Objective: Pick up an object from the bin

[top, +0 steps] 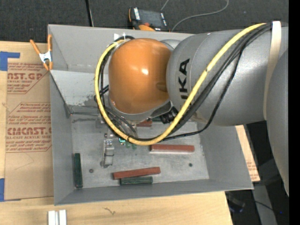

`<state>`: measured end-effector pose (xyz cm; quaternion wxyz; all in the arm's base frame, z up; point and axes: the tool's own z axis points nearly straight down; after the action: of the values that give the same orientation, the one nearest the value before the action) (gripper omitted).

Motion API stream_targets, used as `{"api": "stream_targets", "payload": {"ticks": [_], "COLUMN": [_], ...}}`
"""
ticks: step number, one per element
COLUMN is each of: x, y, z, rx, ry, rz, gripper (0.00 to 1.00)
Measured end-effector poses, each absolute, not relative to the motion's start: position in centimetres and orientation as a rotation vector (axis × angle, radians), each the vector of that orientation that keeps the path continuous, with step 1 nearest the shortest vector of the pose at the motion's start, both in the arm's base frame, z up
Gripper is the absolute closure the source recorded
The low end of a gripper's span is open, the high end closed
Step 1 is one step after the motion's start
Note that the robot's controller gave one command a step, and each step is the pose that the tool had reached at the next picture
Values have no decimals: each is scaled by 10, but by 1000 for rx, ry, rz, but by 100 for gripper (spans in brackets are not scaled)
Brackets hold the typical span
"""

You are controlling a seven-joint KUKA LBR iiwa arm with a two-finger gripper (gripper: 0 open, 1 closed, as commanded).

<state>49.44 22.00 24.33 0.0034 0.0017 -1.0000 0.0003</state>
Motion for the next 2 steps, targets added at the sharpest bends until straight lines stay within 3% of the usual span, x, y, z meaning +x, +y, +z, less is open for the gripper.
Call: {"api": "stream_targets", "payload": {"ticks": [1, 2], "x": [489, 481], "y": [119, 120], "z": [69, 100], "rx": [667, 445], "ry": [-3073, -3111], "rz": [-1, -3], "gripper": [0, 0]}}
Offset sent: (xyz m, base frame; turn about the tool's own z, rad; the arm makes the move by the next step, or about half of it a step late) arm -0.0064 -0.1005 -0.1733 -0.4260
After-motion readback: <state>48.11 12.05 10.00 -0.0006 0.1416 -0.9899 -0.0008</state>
